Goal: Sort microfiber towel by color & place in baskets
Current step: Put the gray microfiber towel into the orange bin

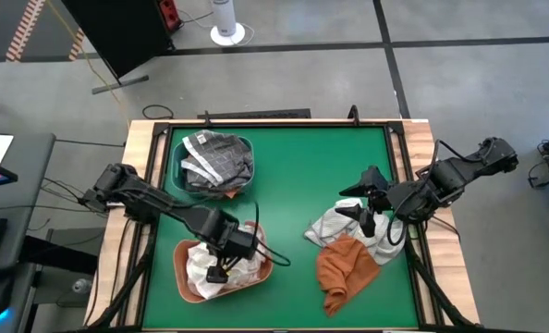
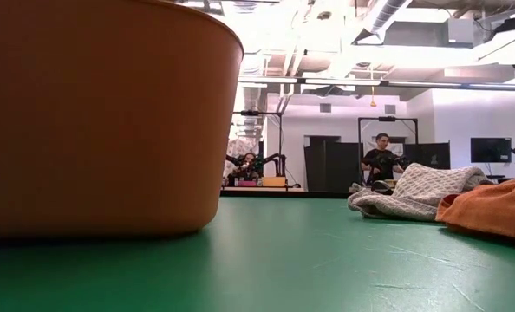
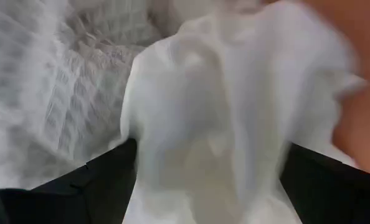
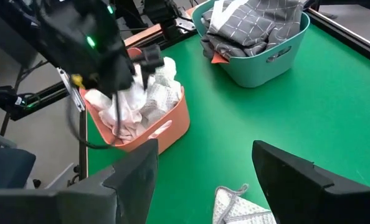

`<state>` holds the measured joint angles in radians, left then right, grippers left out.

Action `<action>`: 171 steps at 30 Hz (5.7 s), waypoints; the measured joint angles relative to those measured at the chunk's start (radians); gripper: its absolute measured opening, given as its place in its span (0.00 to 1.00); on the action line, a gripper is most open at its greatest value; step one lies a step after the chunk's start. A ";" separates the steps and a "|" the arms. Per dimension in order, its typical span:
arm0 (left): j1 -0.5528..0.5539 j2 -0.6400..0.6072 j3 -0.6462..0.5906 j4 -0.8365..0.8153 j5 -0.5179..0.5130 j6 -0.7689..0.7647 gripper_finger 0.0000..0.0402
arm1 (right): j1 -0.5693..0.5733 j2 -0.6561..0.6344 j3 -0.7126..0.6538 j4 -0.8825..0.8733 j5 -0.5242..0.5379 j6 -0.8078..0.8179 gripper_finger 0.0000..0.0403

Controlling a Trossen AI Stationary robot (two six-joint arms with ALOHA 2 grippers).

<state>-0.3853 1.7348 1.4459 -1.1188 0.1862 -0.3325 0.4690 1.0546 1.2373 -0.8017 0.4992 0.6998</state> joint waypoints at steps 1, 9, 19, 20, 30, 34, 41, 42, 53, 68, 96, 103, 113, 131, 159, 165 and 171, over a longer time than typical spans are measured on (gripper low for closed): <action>-0.003 0.000 -0.045 0.052 0.000 -0.008 0.88 | 0.000 0.000 0.000 0.000 0.000 0.000 0.71; 0.030 -0.001 -0.221 0.240 0.029 -0.120 0.88 | 0.000 0.000 0.000 -0.008 0.000 0.000 0.71; 0.077 -0.058 -0.047 0.128 0.069 -0.133 0.88 | 0.000 0.000 0.000 -0.011 0.000 -0.001 0.71; 0.077 -0.059 -0.025 0.111 0.069 -0.129 0.88 | 0.000 0.000 0.000 -0.013 0.000 -0.001 0.71; 0.083 -0.060 0.150 -0.009 0.071 -0.099 0.88 | 0.000 0.016 -0.001 -0.131 -0.001 0.008 0.71; 0.083 -0.061 0.187 -0.013 -0.018 -0.124 0.88 | 0.002 0.047 -0.060 -0.197 -0.049 0.039 0.71; 0.082 -0.060 0.201 0.071 -0.165 -0.189 0.88 | -0.031 0.124 -0.273 -0.188 -0.156 0.144 0.71; 0.079 -0.060 0.201 0.091 -0.179 -0.191 0.88 | -0.050 0.139 -0.297 -0.188 -0.169 0.146 0.71; 0.071 -0.073 0.201 0.134 -0.202 -0.246 0.88 | -0.229 0.305 -0.445 -0.006 -0.294 0.054 0.71; 0.059 -0.262 0.201 0.081 -0.342 -0.348 0.88 | -0.282 0.437 -0.444 0.067 -0.416 -0.062 0.07; 0.166 -0.195 0.031 0.937 -0.687 0.000 0.88 | -0.257 -0.009 -0.183 0.592 -0.156 -0.248 0.08; 0.181 -0.129 0.031 1.021 -0.667 -0.021 0.88 | -0.218 0.068 -0.127 0.664 -0.158 -0.309 0.08; 0.186 -0.129 0.031 1.134 -0.662 0.021 0.83 | -0.182 0.133 -0.060 0.691 -0.204 -0.320 0.12; 0.159 -0.248 0.032 0.907 -0.472 -0.058 0.12 | -0.156 0.006 -0.054 0.621 -0.273 -0.277 0.48; -0.032 -0.052 -0.033 0.220 -0.221 -0.359 0.12 | -0.029 -0.326 -0.448 0.100 -0.045 0.165 0.55; -0.010 -0.001 -0.150 0.338 -0.243 -0.362 0.12 | 0.028 -0.409 -0.485 0.098 0.054 0.223 0.55; 0.001 -0.004 -0.290 0.525 -0.221 -0.369 0.12 | 0.063 -0.442 -0.488 0.098 0.065 0.242 0.55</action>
<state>-0.3843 1.7307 1.1560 -0.5939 -0.0353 -0.7012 0.5315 0.6128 0.7498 -0.7035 0.5644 0.9417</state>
